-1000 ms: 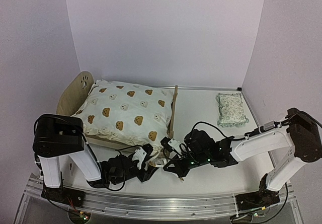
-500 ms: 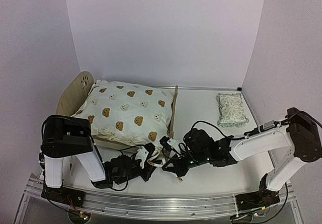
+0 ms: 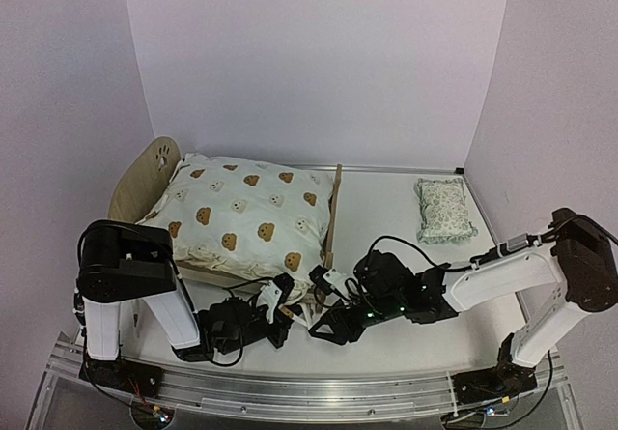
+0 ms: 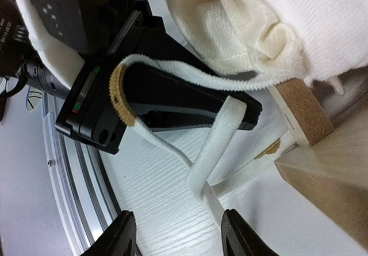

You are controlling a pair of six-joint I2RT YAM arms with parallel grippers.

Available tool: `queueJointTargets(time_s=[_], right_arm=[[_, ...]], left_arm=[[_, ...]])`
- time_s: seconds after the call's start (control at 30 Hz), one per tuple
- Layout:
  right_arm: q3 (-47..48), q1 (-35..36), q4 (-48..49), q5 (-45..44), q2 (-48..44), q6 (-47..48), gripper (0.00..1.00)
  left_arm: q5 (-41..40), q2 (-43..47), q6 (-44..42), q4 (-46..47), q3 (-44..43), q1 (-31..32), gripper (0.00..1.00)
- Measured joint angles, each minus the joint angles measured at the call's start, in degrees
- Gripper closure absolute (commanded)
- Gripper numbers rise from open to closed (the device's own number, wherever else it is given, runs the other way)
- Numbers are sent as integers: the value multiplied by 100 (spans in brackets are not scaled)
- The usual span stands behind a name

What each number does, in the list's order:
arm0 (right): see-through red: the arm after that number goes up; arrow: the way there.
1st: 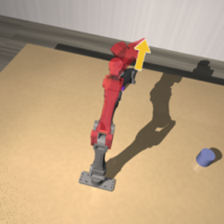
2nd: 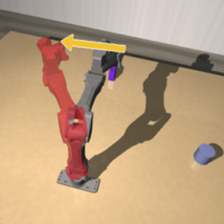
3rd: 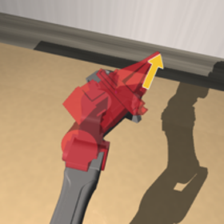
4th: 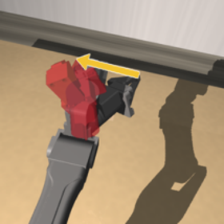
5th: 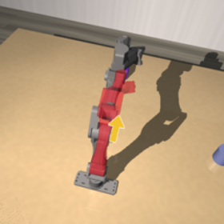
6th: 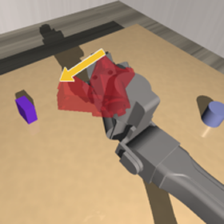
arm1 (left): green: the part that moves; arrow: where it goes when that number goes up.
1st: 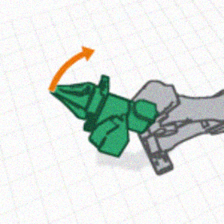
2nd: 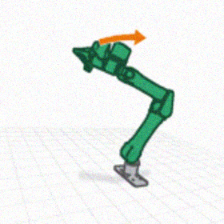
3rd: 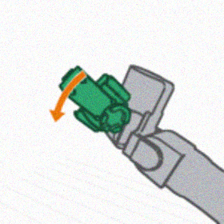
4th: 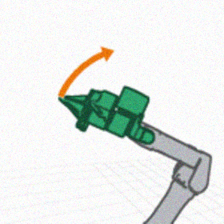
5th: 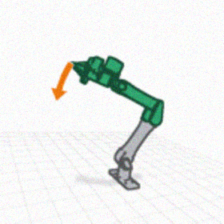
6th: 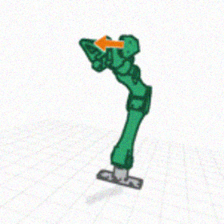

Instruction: Set up the pet bed

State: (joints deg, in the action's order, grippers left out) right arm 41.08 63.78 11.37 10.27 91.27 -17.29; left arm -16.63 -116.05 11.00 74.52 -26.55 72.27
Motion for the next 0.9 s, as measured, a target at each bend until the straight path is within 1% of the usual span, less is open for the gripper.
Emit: queueJointTargets(time_s=[0.17,0.43,0.53,0.7,0.9], right_arm=[[-180,45,53,8,-15,83,46],[-533,43,71,-122,267,469,49],[-551,36,304,-143,401,579,50],[-550,38,703,-207,590,683,56],[-637,61,972,-483,630,806,54]], left_arm=[[12,2,95,0,0,-2,100],[24,26,111,-63,0,-2,100],[43,28,127,-104,0,-10,100],[57,28,145,-105,0,-11,100],[126,28,166,-105,-2,-11,100]])
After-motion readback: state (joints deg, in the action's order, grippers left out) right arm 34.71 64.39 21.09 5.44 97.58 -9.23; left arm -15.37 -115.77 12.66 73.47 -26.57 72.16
